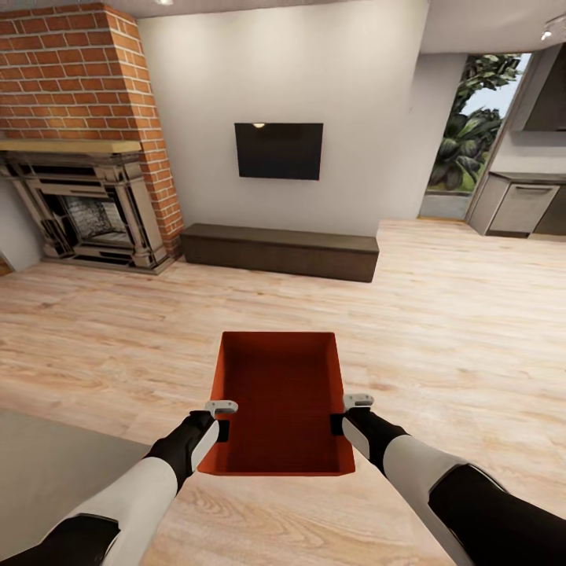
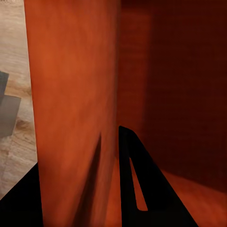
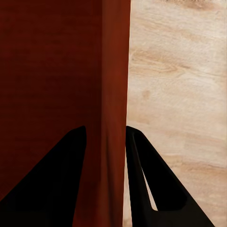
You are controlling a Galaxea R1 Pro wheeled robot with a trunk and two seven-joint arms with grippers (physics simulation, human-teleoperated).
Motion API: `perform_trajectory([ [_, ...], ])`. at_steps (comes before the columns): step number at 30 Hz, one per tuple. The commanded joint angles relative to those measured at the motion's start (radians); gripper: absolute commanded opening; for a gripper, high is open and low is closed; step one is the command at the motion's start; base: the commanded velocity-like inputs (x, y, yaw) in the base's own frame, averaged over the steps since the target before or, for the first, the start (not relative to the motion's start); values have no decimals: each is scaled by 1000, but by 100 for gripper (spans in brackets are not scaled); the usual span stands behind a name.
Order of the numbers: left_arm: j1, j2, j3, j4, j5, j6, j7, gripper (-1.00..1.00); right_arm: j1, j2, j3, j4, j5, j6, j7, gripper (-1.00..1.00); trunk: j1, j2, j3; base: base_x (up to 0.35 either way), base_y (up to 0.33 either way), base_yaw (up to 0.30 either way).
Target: Move the two storage containers from the living room to the garage. In the garage, place one container on the floor and stack the other container on top of it (either order is fine).
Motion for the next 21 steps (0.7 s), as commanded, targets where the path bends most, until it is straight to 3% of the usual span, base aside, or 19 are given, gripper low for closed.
perform_trajectory([
  [1, 0, 1, 5, 1, -16, 12, 12, -100, -1, 0, 16, -31, -15, 4, -1, -100, 1, -2, 0, 0, 0, 0],
  [21, 0, 1, 5, 1, -16, 12, 12, -100, -1, -1, 16, -31, -15, 4, -1, -100, 1, -2, 31, 0, 0, 0],
])
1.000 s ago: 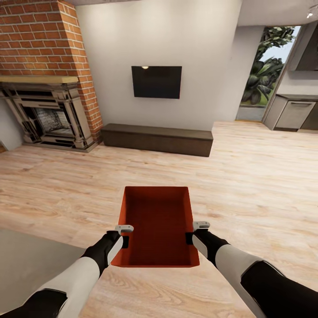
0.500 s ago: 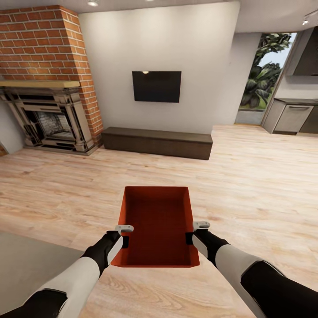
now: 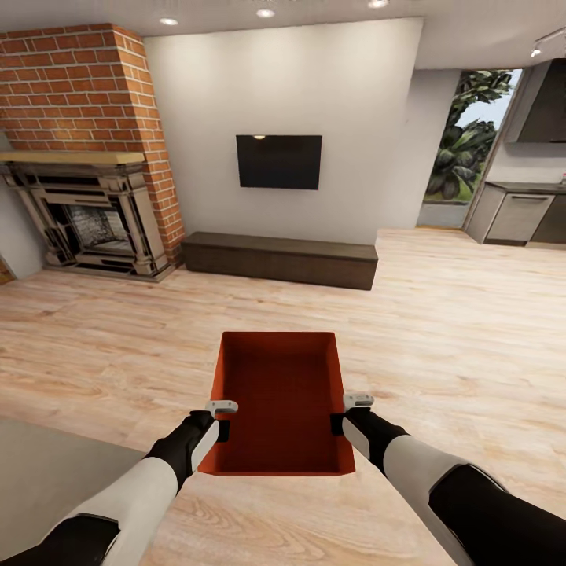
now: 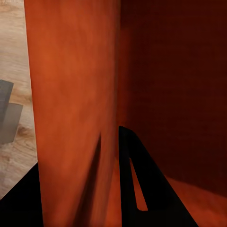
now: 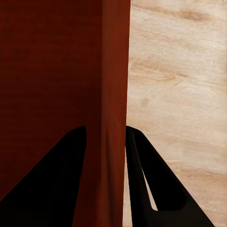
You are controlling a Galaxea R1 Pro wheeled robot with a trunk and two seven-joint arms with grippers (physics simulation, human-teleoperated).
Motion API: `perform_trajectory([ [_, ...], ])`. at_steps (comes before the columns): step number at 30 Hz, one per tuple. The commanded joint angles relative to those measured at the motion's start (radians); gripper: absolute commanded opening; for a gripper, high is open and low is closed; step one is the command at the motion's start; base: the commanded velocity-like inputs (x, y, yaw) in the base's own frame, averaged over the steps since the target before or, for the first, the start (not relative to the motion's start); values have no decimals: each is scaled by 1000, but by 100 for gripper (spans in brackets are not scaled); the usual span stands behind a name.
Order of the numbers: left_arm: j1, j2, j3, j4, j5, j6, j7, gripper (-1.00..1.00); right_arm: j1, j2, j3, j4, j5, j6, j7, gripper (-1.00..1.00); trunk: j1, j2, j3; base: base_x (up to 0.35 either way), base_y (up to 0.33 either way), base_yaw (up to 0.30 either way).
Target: Move the two storage containers from the living room to the garage. In the garage, place one container on the floor and stack the other container on top of it (either order is fine).
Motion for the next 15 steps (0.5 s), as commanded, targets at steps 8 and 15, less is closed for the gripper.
perform_trajectory([
  [8, 0, 1, 4, 1, -16, 12, 12, -100, -1, 0, 14, -30, -13, 4, -1, -100, 1, -2, 11, 0, 0, 0],
  [15, 0, 1, 4, 1, -16, 12, 12, -100, -1, 0, 14, -30, -13, 4, -1, -100, 1, -2, 22, 0, 0, 0],
])
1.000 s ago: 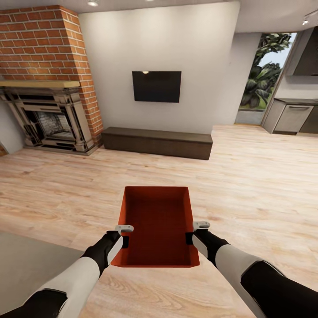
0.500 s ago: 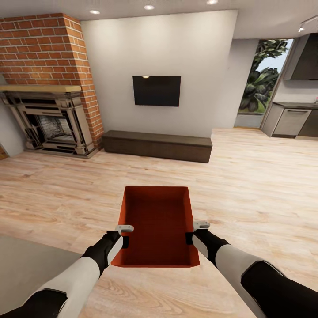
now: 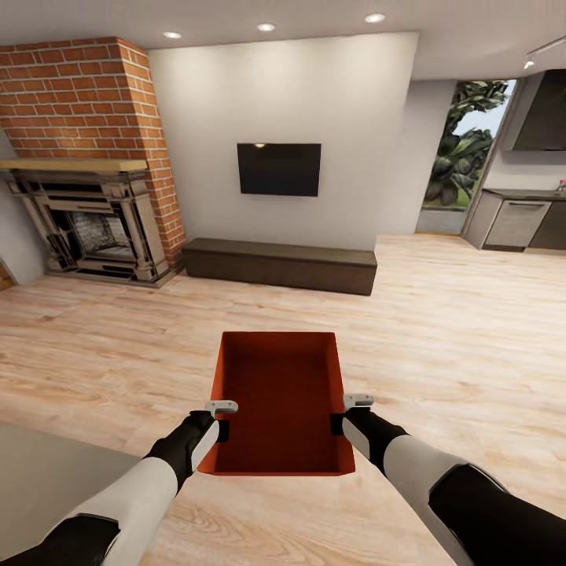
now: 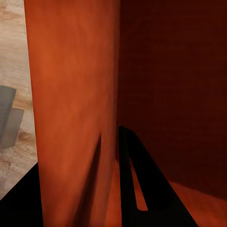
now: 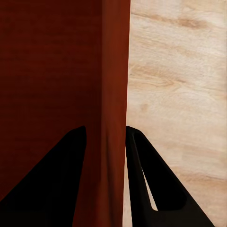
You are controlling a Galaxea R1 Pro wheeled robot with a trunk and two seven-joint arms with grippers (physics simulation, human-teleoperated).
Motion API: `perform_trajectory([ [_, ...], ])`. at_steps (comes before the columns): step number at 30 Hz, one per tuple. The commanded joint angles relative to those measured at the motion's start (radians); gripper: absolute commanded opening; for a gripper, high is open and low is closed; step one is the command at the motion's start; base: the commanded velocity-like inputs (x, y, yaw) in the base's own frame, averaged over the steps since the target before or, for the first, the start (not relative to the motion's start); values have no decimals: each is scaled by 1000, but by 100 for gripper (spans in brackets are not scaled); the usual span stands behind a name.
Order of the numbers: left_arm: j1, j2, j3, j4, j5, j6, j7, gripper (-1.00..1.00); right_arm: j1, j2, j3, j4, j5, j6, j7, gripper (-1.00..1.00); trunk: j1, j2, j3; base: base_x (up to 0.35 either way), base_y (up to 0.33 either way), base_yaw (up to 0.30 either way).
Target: Move the two storage containers from the living room to the garage. In the garage, place one container on the floor and stack the other container on top of it (either order is fine).
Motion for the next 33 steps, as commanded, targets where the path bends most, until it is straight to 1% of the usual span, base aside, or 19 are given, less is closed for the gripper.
perform_trajectory([
  [1, 0, 1, 4, 1, -16, 12, 12, -100, -1, 0, 14, -30, -13, 4, -1, -100, 1, -2, -1, 0, 0, 0],
  [33, 0, 1, 4, 1, -16, 12, 12, -100, -1, 0, 14, -30, -13, 4, -1, -100, 1, -2, 50, 0, 0, 0],
])
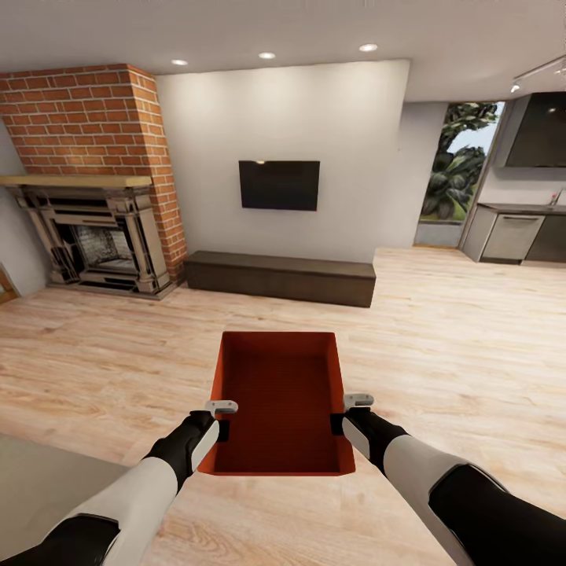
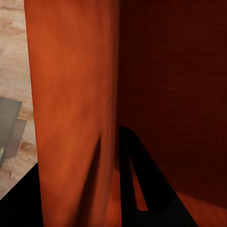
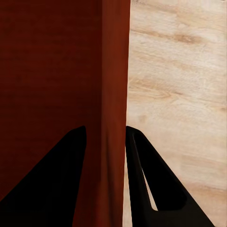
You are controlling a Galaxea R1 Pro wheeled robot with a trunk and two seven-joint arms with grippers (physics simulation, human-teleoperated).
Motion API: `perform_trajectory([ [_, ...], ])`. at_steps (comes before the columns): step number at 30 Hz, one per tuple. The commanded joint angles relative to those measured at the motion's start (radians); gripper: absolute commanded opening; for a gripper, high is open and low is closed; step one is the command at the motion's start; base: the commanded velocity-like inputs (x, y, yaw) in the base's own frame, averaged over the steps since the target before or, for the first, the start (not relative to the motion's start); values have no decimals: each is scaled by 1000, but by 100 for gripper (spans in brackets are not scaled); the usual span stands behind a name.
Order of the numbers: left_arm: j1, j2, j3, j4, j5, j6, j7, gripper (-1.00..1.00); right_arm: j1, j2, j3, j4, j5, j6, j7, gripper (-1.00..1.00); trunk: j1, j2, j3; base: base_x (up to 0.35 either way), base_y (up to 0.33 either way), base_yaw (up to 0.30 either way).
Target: Move the two storage containers from the living room to the garage. In the garage, place one container on the floor and stack the other container on top of it (either order is fine).
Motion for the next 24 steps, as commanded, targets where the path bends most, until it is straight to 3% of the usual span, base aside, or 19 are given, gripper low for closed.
perform_trajectory([
  [1, 0, 1, 4, 1, -16, 12, 12, -100, -1, 0, 14, -30, -13, 4, -1, -100, 1, -2, -1, 0, 0, 0],
  [24, 0, 1, 4, 1, -16, 12, 12, -100, -1, 0, 14, -30, -13, 4, -1, -100, 1, -2, 36, 0, 0, 0],
])
